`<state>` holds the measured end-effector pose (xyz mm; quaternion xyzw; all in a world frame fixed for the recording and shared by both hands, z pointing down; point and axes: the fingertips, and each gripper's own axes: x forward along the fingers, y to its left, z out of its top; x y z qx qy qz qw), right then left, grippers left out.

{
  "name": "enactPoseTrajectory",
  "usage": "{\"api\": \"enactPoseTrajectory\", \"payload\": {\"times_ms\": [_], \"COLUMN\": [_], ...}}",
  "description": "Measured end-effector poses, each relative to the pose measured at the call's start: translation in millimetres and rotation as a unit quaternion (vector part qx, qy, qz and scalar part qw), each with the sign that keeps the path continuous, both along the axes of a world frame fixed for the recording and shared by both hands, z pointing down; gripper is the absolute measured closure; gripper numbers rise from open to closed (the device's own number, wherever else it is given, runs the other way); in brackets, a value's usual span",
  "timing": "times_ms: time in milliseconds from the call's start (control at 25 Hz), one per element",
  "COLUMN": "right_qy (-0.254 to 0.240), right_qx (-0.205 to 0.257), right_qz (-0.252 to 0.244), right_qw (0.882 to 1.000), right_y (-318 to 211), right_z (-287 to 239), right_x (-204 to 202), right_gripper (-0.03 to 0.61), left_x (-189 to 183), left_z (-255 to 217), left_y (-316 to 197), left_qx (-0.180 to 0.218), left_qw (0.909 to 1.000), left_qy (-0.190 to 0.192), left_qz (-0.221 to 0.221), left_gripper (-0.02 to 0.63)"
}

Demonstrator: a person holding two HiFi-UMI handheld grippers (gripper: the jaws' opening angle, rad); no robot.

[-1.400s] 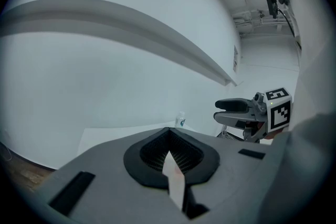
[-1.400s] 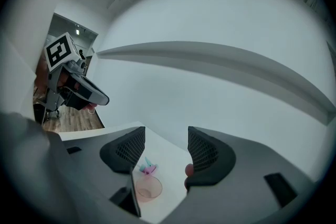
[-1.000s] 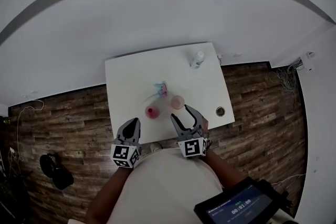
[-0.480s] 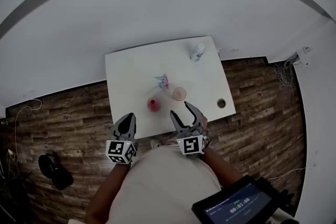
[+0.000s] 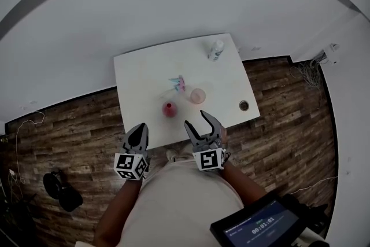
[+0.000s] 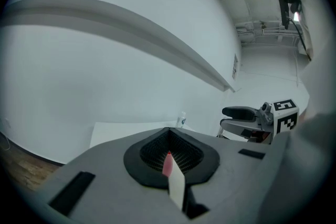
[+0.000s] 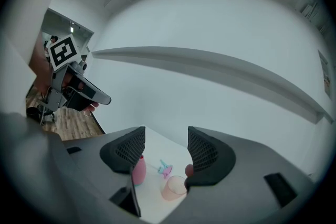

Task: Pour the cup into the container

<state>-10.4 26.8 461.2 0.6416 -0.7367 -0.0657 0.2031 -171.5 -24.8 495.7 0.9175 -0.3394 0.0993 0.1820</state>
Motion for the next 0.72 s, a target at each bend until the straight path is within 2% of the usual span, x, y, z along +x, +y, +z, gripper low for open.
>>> {"api": "enactPoseTrajectory", "payload": {"times_ms": [160,280,720], "right_qy": [-0.011,-0.017,-0.012], "right_qx": [-0.004,-0.006,-0.008], "right_qz": [-0.002,-0.013,-0.003], "right_qw": [1.0,1.0,1.0], "right_y": [6,11,29], "right_z": [5,10,15], "right_x": [1,0,24], "right_gripper": [0.316,0.336,0.337], "left_x": [10,16,28], "left_z": [6,9,22], "left_y": [8,14,33], "left_qx": [0.037,0.046,0.01], "left_qw": [0.9979,0.9967,0.997], "left_qy": [-0.041,-0.052,-0.065], "left_qz": [0.033,0.043,0.04], "left_gripper": [0.604,0.604,0.604]}}
